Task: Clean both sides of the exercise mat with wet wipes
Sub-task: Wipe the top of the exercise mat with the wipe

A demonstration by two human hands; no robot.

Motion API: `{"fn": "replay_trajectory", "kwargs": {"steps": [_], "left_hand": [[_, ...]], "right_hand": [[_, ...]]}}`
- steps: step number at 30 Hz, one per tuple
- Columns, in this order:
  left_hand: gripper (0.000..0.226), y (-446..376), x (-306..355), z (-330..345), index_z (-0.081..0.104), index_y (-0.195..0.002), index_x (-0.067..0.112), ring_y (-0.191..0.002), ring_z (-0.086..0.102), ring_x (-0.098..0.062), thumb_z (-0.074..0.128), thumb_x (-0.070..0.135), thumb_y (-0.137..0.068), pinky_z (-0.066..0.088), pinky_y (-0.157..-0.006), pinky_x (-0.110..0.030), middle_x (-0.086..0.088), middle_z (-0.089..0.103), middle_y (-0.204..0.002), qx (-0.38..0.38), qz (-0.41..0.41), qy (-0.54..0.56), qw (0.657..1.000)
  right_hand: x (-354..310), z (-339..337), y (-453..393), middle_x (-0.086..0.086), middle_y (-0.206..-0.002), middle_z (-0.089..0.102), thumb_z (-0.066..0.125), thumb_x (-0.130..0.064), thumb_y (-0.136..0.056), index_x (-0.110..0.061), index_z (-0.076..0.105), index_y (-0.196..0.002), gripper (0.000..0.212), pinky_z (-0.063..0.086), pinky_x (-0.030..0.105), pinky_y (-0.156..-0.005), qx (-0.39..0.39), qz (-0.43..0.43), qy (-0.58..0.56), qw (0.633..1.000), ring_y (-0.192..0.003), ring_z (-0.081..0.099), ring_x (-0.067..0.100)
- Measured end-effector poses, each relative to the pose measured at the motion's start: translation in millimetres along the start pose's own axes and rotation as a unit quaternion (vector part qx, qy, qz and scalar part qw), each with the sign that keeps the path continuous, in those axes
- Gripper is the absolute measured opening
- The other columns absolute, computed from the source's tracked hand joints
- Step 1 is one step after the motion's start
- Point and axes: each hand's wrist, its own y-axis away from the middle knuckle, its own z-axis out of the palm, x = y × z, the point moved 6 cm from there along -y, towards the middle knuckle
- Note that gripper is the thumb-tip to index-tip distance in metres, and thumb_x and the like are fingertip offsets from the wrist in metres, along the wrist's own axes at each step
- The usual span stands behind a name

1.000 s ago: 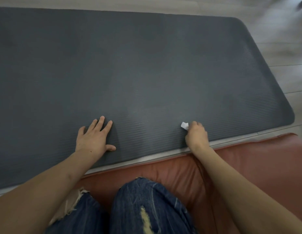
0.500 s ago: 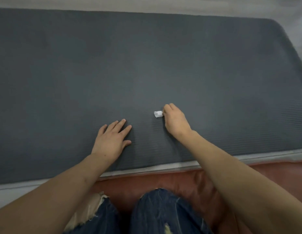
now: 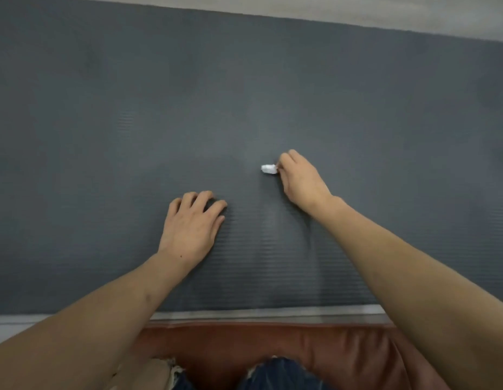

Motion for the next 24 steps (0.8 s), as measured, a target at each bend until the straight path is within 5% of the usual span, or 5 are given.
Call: {"fn": "replay_trajectory", "kwargs": {"steps": [2,7,10,24], "left_hand": [[0.026,-16.0,-4.5,-1.9,0.064,-0.125,0.027,-0.115,0.051,-0.026,0.057,0.036,-0.102,0.041,-0.098,-0.045,0.001,0.056,-0.125,0.017,-0.010,0.009,1.000],[0.030,-53.6,-20.8,3.1,0.063,-0.131,0.024,-0.136,0.044,-0.029,0.054,0.031,-0.104,0.038,-0.110,-0.048,-0.004,0.051,-0.147,0.026,-0.058,0.032,0.997],[0.034,-70.8,-22.9,6.5,0.061,-0.137,0.023,-0.143,0.040,-0.029,0.050,0.031,-0.106,0.035,-0.117,-0.048,-0.005,0.048,-0.153,0.022,-0.050,0.035,0.998],[0.038,-253.5,-133.9,-0.4,0.052,-0.145,0.028,-0.155,0.023,-0.028,0.038,0.034,-0.110,0.025,-0.123,-0.048,-0.005,0.032,-0.166,0.034,-0.078,0.031,0.996]], "right_hand": [[0.2,-1.5,-3.6,0.014,-0.087,0.050,0.054,0.005,-0.091,-0.004,0.051,-0.087,0.010,0.046,0.051,-0.069,0.011,0.020,-0.010,1.000,-0.076,0.048,0.034],[-57.5,14.9,89.5,0.008,-0.092,0.050,0.061,0.004,-0.089,-0.013,0.051,-0.100,0.023,0.047,0.038,-0.075,-0.117,-0.176,-0.052,0.976,-0.080,0.048,0.027],[-46.0,16.6,82.5,0.007,-0.091,0.049,0.060,0.005,-0.086,-0.010,0.054,-0.093,0.018,0.048,0.040,-0.073,-0.137,-0.204,-0.026,0.969,-0.079,0.047,0.027],[85.9,5.2,-247.4,0.011,-0.095,0.053,0.050,-0.003,-0.096,-0.008,0.054,-0.093,0.007,0.045,0.047,-0.076,0.023,-0.002,0.018,1.000,-0.085,0.051,0.033]]}}
